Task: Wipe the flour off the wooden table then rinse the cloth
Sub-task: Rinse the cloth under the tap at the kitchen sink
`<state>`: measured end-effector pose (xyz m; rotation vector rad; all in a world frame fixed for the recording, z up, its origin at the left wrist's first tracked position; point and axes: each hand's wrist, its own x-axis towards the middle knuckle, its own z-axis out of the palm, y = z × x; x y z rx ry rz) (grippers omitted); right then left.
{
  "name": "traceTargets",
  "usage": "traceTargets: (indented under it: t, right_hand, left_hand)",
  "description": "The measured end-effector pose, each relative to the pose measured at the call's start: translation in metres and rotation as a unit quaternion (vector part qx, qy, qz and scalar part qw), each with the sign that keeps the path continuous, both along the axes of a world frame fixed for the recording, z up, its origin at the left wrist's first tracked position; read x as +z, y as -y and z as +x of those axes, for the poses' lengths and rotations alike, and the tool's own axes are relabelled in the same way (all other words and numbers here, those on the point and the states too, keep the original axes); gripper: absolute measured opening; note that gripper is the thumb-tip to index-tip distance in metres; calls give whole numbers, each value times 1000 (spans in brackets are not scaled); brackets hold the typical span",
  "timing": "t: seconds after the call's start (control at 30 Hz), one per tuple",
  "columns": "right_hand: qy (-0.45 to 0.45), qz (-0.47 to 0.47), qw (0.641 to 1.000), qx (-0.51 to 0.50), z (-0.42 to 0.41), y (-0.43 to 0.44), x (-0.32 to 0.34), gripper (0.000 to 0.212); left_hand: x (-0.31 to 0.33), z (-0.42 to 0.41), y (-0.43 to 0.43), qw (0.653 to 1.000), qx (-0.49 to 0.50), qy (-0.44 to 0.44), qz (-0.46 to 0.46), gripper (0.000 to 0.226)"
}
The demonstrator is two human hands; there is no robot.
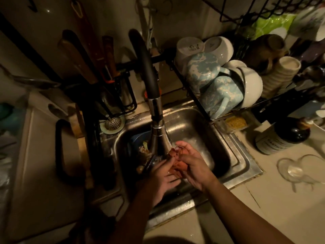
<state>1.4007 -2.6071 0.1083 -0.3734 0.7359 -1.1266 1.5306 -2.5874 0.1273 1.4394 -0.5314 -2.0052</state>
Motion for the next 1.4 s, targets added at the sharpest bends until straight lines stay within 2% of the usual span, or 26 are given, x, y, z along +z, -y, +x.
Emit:
traceTargets:
  t: [0.07, 0.13, 0.17, 0.23, 0.3, 0.4, 0.47, 0.53, 0.63, 0.67, 0.7, 0.77, 0.83, 0.87, 0.9, 0.93, 0.97, 1.0, 1.03, 1.1, 1.17, 1.23, 1.3, 1.33, 1.4]
  right_hand:
    - [-81, -25, 995, 51, 0, -1, 6, 36]
    - [-194, -46, 976, 84, -3, -1, 8, 29]
    - [-220, -48, 970, 96, -4, -1, 10, 30]
    - [-227, -35, 966, 120, -6, -5, 14, 35]
    - [-228, -23, 961, 152, -10, -9, 10, 40]
    - [-300, -34, 938, 169, -17, -11, 5, 47]
    - [-372, -65, 908, 180, -23, -8, 7, 38]
    - [-438, -108, 870, 197, -27, -5, 9, 19]
    - [-484, -160, 838, 196, -21, 2, 12, 17]
    - [-488, -168, 836, 188, -19, 4, 9, 19]
    - [-489, -170, 837, 178, -17, 6, 9, 22]
    - [-470, -148, 850, 186, -14, 10, 9, 23]
    - [-416, -119, 873, 226, -17, 16, 11, 19]
    - [-375, -99, 889, 243, -21, 18, 13, 14]
    - [-315, -67, 912, 255, -26, 21, 13, 4]
    - [-247, -26, 931, 265, -32, 25, 12, 15]
    - [-178, 29, 942, 283, -38, 28, 12, 33]
    - [-130, 75, 943, 298, -43, 31, 13, 43]
    - [-102, 105, 939, 312, -47, 33, 16, 45]
    - [-102, 112, 932, 330, -53, 36, 18, 41]
    - [-129, 92, 928, 336, -56, 36, 18, 33]
    - [-143, 99, 931, 320, -58, 33, 13, 41]
    - [-162, 113, 941, 276, -57, 30, 7, 45]
    - [-183, 112, 943, 255, -57, 29, 4, 42]
    - [-237, 88, 940, 229, -53, 26, 2, 29]
  left_hand:
    - [-15, 2, -6, 998, 32, 7, -47, 31]
    - [-9, 3, -2, 994, 73, 4, -76, 22]
    - [-13, 5, 2, 992, 85, 0, -93, 19]
    - [-7, 4, 6, 988, 97, -9, -121, 19]
    - [-10, 6, 8, 985, 94, 19, -141, 25]
    - [-8, 6, 5, 977, -36, 92, -189, 31]
    - [-11, 9, 1, 961, -99, 117, -232, 35]
    - [-12, 13, -2, 950, -112, 127, -261, 38]
    - [-7, 13, -5, 937, -95, 192, -276, 38]
    - [-7, 12, -5, 923, -92, 244, -284, 37]
    - [-6, 11, -5, 892, -101, 322, -302, 34]
    - [-1, 12, -4, 798, -135, 476, -344, 22]
    - [-2, 13, 0, 753, -165, 523, -364, 36]
    - [-3, 13, 1, 715, -195, 553, -380, 47]
    - [-5, 11, 4, 656, -221, 594, -410, 52]
    - [-6, 10, 7, 611, -231, 610, -449, 53]
    - [-10, 9, 12, 596, -234, 586, -497, 50]
    - [-13, 9, 18, 597, -227, 542, -547, 48]
    - [-15, 9, 22, 622, -224, 490, -567, 51]
    - [-13, 11, 30, 685, -280, 407, -535, 60]
    - [-10, 7, 35, 742, -291, 341, -499, 48]
    - [-2, -4, 36, 821, -262, 273, -427, 28]
    - [-5, -16, 40, 858, -229, 269, -373, 19]
    - [-12, -20, 39, 853, -207, 294, -378, 19]
    - [-23, -22, 35, 877, -110, 314, -346, 22]
